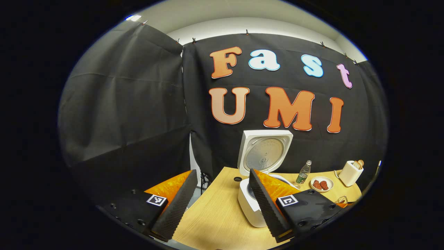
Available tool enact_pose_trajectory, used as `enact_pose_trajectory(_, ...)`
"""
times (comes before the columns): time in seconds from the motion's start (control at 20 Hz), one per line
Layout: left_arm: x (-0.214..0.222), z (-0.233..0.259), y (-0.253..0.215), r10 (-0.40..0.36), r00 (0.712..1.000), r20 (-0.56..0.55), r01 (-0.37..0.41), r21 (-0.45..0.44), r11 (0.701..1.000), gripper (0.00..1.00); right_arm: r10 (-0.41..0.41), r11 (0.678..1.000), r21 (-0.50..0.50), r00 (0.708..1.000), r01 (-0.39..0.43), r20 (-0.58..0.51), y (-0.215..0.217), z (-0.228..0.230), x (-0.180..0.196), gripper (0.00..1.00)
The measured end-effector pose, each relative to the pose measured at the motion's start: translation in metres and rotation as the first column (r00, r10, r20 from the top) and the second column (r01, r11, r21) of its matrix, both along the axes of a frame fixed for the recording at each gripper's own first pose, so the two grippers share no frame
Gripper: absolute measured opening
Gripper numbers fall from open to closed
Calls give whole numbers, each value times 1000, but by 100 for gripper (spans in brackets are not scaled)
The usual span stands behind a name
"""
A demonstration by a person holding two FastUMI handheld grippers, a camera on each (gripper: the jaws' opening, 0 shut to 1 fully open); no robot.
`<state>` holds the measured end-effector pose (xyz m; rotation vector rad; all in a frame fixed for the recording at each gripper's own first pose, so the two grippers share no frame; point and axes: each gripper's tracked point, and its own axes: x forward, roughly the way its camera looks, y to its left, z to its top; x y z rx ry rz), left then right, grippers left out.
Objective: Close the left gripper, press the button to open the rice cooker; take a wooden spoon from the chopstick holder with the right hand, scoop a spoonful of rice and pour it into the rice cooker, then put the wooden spoon back into the chopstick holder.
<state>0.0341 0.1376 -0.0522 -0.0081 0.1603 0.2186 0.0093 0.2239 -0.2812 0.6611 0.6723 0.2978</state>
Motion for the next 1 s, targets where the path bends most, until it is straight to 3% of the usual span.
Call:
enact_pose_trajectory(0.2,1,5,1,2,1000,6,-2,9,1000,100,-114,975,173,980,142,-165,-28,-16,12,14)
enact_pose_trajectory(0.35,3,6,1,7,1000,11,-7,13,1000,100,-140,946,257,963,199,-230,-40,-13,12,14)
enact_pose_trajectory(0.55,6,9,-3,3,1000,14,-4,21,1000,100,-139,894,379,952,238,-271,-44,-2,15,14)
enact_pose_trajectory(0.75,10,17,-9,-8,1000,27,7,27,1000,100,-135,884,404,957,233,-256,-45,18,18,14)
enact_pose_trajectory(1.0,17,24,-16,-20,998,51,18,40,999,100,-132,832,500,962,239,-240,-39,56,33,14)
